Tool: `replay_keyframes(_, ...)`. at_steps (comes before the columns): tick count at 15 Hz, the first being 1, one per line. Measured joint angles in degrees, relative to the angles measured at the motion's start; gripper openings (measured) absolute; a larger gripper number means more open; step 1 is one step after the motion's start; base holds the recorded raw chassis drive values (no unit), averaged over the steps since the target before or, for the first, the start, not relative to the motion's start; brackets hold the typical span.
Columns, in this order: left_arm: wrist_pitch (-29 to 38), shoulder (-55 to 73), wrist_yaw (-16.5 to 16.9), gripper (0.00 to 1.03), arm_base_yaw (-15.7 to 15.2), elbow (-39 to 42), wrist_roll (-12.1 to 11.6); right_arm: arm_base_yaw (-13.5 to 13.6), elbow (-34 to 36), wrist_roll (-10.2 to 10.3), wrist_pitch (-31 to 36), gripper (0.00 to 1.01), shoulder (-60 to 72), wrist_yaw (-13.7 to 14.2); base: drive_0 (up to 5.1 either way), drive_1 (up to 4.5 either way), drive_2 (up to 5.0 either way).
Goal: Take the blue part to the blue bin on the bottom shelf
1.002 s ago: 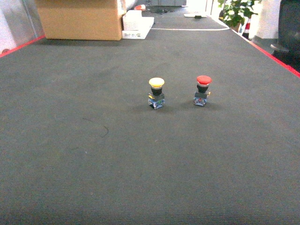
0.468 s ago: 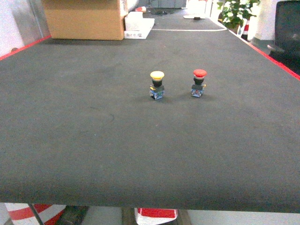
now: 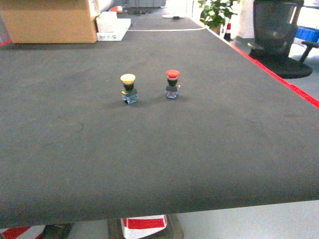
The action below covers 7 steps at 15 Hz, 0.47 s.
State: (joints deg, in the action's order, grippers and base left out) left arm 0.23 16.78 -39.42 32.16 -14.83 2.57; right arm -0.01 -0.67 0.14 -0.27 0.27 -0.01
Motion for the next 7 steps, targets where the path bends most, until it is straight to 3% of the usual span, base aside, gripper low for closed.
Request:
replay_keyframes(3, 0.0, 0.0, 0.0, 0.44, 0.0, 0.0, 0.0, 0.0, 0.0, 0.0, 0.0, 0.98, 0.0, 0.0, 0.0, -4.15, 4.2)
replay_keyframes(7, 0.0, 0.0, 0.0, 0.44, 0.0, 0.0, 0.0, 0.0, 0.0, 0.0, 0.0, 0.98, 0.0, 0.0, -1.5, -1.51, -1.5)
